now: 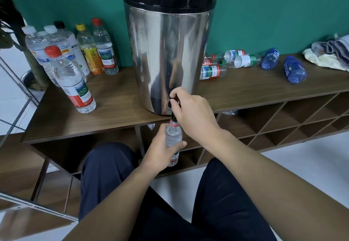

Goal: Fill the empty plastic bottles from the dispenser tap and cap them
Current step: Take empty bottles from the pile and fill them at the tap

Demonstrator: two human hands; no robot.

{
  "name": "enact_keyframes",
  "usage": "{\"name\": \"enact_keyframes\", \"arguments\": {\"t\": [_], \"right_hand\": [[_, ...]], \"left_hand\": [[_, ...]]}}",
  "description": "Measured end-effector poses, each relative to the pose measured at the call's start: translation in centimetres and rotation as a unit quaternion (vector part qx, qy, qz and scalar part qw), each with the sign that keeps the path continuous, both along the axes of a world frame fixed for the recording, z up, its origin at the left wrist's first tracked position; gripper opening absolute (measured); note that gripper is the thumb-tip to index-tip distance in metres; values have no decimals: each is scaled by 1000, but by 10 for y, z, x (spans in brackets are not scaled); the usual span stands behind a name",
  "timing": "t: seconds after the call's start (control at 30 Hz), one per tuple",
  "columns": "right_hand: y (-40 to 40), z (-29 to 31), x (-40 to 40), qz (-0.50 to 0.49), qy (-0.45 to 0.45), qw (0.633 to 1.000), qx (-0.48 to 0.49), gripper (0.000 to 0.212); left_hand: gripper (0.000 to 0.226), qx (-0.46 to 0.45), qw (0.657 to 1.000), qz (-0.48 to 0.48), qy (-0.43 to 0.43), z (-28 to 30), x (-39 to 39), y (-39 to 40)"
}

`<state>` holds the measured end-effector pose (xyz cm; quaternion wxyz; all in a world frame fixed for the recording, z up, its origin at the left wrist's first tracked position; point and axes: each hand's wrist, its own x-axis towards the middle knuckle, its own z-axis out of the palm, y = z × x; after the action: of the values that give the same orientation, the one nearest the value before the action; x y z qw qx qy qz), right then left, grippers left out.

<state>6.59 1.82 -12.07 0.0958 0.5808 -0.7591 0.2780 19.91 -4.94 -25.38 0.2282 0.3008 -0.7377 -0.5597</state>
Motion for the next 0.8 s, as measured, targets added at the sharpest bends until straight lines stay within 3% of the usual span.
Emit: {"name": "enact_keyframes", "arguments": {"t": [0.03, 0.17, 0.33, 0.4, 0.47, 0.57, 0.8], "right_hand": [[1, 1, 1, 4, -13, 1000, -5, 16], [10, -1, -8, 35, -211, 976, -48, 28], [18, -17, -20, 31, -296, 949, -103, 32], [19, -29, -33, -7, -293, 949, -119, 21], [20, -44, -50, -51, -233, 964, -118, 10], [25, -64, -73, -84, -157, 982, -69, 21], [23, -73, -107, -74, -135, 986, 69, 52]], "left_hand": [[58, 2, 1000, -1, 0, 0, 0, 0], [56, -7, 1000, 4, -7, -4, 0, 0], [52, -15, 1000, 4, -26, -10, -2, 1], [53, -22, 999, 6, -34, -12, -2, 2], [53, -25, 999, 6, -41, -13, -4, 3], [54, -24, 999, 2, -44, -14, -9, 6], [54, -13, 999, 3, -38, -17, -30, 18]]}}
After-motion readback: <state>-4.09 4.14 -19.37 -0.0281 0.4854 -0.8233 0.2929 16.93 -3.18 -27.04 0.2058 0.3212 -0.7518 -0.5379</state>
